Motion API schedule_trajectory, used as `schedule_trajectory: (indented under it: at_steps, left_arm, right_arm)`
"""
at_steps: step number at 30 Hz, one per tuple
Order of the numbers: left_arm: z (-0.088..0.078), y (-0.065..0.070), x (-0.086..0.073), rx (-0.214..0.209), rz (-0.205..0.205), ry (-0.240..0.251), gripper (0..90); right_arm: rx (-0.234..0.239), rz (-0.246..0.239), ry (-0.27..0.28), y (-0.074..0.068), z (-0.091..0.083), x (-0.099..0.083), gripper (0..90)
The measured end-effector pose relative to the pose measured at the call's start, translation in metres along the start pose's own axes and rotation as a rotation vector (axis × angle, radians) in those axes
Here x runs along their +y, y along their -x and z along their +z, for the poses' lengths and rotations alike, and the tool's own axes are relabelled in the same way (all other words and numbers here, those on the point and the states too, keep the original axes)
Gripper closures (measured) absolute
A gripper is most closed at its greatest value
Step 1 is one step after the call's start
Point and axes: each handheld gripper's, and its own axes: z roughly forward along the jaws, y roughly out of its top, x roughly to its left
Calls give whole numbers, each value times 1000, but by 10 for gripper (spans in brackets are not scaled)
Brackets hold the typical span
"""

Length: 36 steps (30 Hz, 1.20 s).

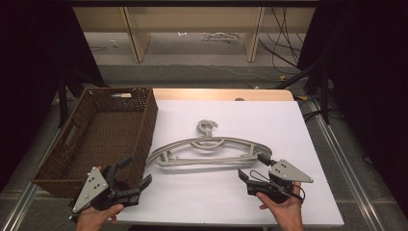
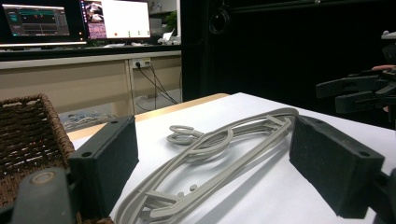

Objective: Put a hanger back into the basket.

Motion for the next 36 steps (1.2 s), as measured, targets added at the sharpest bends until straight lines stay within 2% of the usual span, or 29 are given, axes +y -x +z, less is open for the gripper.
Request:
schedule_trajectory:
  at_steps: [1, 2, 4, 5, 10, 11, 15, 16, 18, 20, 24, 25, 28, 30, 31, 32, 34, 36]
  left_arm:
    - [0, 0, 0, 0, 0, 0, 154]
    - [0, 0, 0, -2, 2, 0, 154]
    - [0, 0, 0, -1, 3, -4, 154]
    - [0, 1, 0, -1, 0, -4, 154]
    - [0, 0, 0, -2, 6, -6, 154]
    - [0, 0, 0, -2, 6, -6, 154]
    - [1, 0, 0, -2, 4, -9, 155]
    - [1, 1, 0, 0, -6, -7, 155]
    - [1, 0, 0, -2, 0, -4, 155]
    - [1, 1, 0, -2, -1, -5, 154]
    - [1, 0, 0, -4, 1, -2, 154]
    - [0, 1, 0, 0, -11, -4, 154]
    - [0, 0, 0, 2, -17, -3, 155]
    - [0, 0, 0, 3, -13, -7, 155]
    - [1, 0, 0, 6, 0, -5, 155]
    - [1, 1, 0, 8, -2, -4, 155]
    - [1, 1, 0, 8, -7, -4, 155]
    - [0, 0, 0, 8, 4, -9, 155]
  right_arm:
    - [0, 0, 4, 0, 0, 0, 169]
    - [14, 32, -20, -2, -1, 0, 172]
    - [13, 30, -20, -1, -1, 0, 175]
    - [1, 10, 1, 0, 1, 1, 180]
    - [3, -5, -7, 3, 5, 3, 196]
    - [1, -14, -23, 4, 5, 4, 200]
    - [4, -23, -26, 6, 8, 7, 202]
    - [23, -21, -40, 8, 8, 8, 202]
    - [20, -42, -59, 13, 12, 13, 208]
    - [20, -47, -53, 15, 15, 15, 208]
    - [26, -54, -95, 25, 24, 27, 212]
    - [25, -59, -98, 27, 26, 29, 212]
    - [48, -55, -127, 31, 31, 32, 212]
    - [61, -68, -146, 35, 37, 34, 212]
    - [70, -72, -190, 39, 43, 36, 223]
    - [75, -90, -191, 42, 47, 37, 242]
    - [86, -95, -212, 45, 57, 38, 260]
    - [88, -112, -260, 49, 68, 40, 260]
